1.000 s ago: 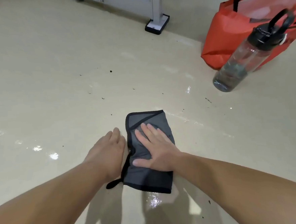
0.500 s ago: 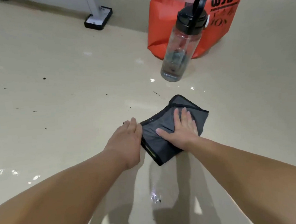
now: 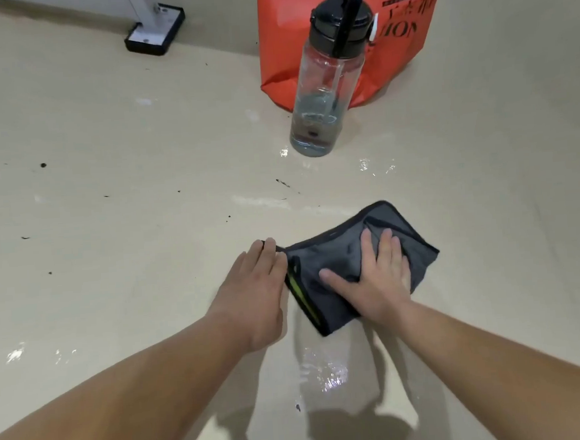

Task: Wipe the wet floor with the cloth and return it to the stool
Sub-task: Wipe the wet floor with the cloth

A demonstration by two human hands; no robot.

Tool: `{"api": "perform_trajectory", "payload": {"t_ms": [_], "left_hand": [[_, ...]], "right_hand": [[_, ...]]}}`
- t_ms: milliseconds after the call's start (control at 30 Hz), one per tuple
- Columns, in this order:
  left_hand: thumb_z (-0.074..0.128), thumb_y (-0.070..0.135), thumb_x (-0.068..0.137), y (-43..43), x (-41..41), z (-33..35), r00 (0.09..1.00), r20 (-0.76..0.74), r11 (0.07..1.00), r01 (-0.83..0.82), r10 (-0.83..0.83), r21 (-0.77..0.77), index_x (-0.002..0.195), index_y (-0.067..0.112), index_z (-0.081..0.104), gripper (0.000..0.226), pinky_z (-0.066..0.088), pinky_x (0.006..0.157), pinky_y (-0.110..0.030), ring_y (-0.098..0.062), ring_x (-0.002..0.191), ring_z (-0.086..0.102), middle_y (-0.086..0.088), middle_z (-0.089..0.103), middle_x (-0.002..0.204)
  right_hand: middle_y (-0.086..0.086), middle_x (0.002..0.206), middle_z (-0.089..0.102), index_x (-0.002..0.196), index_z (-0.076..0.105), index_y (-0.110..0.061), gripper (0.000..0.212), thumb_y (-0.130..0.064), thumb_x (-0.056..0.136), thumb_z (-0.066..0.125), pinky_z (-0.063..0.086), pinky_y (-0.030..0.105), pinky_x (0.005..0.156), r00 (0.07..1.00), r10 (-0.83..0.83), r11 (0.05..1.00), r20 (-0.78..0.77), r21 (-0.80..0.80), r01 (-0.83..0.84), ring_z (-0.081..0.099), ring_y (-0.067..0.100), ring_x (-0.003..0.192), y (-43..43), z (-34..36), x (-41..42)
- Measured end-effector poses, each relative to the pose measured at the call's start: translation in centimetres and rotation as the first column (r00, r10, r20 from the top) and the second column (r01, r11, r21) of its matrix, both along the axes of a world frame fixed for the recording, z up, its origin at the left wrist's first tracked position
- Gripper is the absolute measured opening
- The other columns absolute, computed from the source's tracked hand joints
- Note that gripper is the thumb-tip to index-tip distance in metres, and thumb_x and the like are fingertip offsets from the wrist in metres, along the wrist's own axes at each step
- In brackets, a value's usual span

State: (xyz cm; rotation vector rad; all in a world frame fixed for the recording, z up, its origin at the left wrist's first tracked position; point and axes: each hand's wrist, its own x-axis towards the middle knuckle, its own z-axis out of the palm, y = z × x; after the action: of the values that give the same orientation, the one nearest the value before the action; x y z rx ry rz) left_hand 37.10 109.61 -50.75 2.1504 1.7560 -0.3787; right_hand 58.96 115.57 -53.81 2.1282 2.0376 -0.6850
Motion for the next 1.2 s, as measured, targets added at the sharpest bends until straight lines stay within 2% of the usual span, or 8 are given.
{"api": "perform_trajectory", "payload": {"t_ms": [233, 500, 700, 867, 933, 1000, 1100, 1200], "left_hand": [[0.036, 0.026, 0.1, 1.1, -0.4, 0.0, 0.992, 0.021, 0.992, -0.127, 0.127, -0.015, 0.161, 0.006, -0.003, 0.075, 0.0, 0.128, -0.041, -0.034, 0.157, -0.015, -0.017, -0.014, 0.169], [0.042, 0.025, 0.1, -1.3, -3.8, 1.6, 0.94, 0.157, 0.953, -0.299, 0.302, -0.043, 0.163, 0.009, 0.003, 0.075, -0.004, 0.128, -0.034, -0.028, 0.158, -0.015, -0.012, -0.012, 0.17], [0.039, 0.021, 0.102, -4.1, -6.8, 2.6, 0.956, 0.115, 0.963, -0.271, 0.269, 0.002, 0.162, 0.005, -0.001, 0.074, -0.01, 0.124, -0.031, -0.028, 0.157, -0.014, -0.014, -0.011, 0.17], [0.041, 0.013, 0.094, -6.8, -10.1, 2.5, 0.952, 0.1, 0.957, -0.29, 0.29, -0.013, 0.162, 0.008, -0.003, 0.08, 0.001, 0.128, -0.036, -0.029, 0.158, -0.012, -0.013, -0.013, 0.17], [0.041, 0.011, 0.093, -7.7, -11.7, 2.4, 0.946, 0.098, 0.951, -0.307, 0.308, -0.027, 0.162, 0.011, -0.002, 0.082, 0.002, 0.128, -0.035, -0.028, 0.158, -0.012, -0.011, -0.014, 0.17], [0.043, 0.017, 0.088, -8.3, -13.3, 2.2, 0.946, 0.109, 0.952, -0.305, 0.306, -0.021, 0.162, 0.012, 0.004, 0.084, 0.005, 0.128, -0.037, -0.028, 0.158, -0.009, -0.013, -0.008, 0.17], [0.054, 0.031, 0.082, -9.5, -15.8, 2.5, 0.938, 0.036, 0.938, -0.343, 0.345, -0.056, 0.162, 0.01, 0.0, 0.099, 0.008, 0.128, -0.039, -0.031, 0.158, -0.009, -0.016, -0.008, 0.17], [0.032, 0.046, 0.076, -10.4, -16.3, 3.8, 0.884, 0.037, 0.883, -0.463, 0.466, -0.073, 0.162, 0.009, 0.0, 0.099, 0.006, 0.128, -0.037, -0.029, 0.158, -0.01, -0.016, -0.01, 0.17]], "right_hand": [[0.009, 0.168, -0.027, 0.16, -0.02, -0.028, 0.122, -0.097, 0.074, 0.032, -0.01, 0.044, 0.125, 0.986, -0.119, 0.983, 0.113, -0.129, 0.134, -0.023, 0.024, 0.155, 8.0, 1.1, 4.7], [0.024, 0.166, -0.02, 0.161, -0.017, -0.011, 0.093, -0.072, 0.097, 0.013, -0.007, 0.052, 0.125, 0.928, -0.336, 0.942, 0.159, 0.041, 0.334, -0.017, 0.035, 0.155, 1.5, -1.6, 1.7], [0.039, 0.161, 0.017, 0.158, 0.021, 0.005, 0.09, -0.061, 0.097, 0.02, 0.016, 0.064, 0.118, 0.979, -0.153, 0.971, 0.136, 0.203, 0.124, 0.017, 0.051, 0.15, -6.2, -2.9, -4.0], [0.032, 0.163, -0.021, 0.159, -0.013, -0.002, 0.095, -0.065, 0.089, -0.004, -0.004, 0.058, 0.123, 0.972, 0.146, 0.983, 0.184, 0.081, -0.163, -0.017, 0.045, 0.153, -10.1, -2.5, -11.1], [0.032, 0.165, -0.009, 0.161, -0.002, -0.003, 0.092, -0.065, 0.094, 0.007, 0.001, 0.059, 0.123, 0.951, 0.288, 0.941, 0.116, 0.151, -0.303, -0.005, 0.046, 0.155, -11.3, -2.5, -14.1], [0.028, 0.167, -0.001, 0.162, 0.006, -0.008, 0.087, -0.065, 0.096, 0.017, 0.003, 0.058, 0.123, 0.868, 0.491, 0.845, 0.072, 0.205, -0.494, -0.001, 0.043, 0.156, -11.6, -2.9, -16.5], [0.012, 0.166, -0.026, 0.162, -0.011, -0.022, 0.089, -0.072, 0.095, 0.021, -0.007, 0.053, 0.124, 0.603, 0.798, 0.594, -0.001, 0.168, -0.787, -0.027, 0.027, 0.153, -8.6, -2.7, -19.9], [0.006, 0.167, -0.029, 0.162, -0.013, -0.029, 0.105, -0.083, 0.087, 0.036, -0.011, 0.048, 0.125, 0.434, 0.9, 0.435, -0.039, 0.055, -0.899, -0.031, 0.022, 0.152, -3.8, -1.4, -23.1]]}}
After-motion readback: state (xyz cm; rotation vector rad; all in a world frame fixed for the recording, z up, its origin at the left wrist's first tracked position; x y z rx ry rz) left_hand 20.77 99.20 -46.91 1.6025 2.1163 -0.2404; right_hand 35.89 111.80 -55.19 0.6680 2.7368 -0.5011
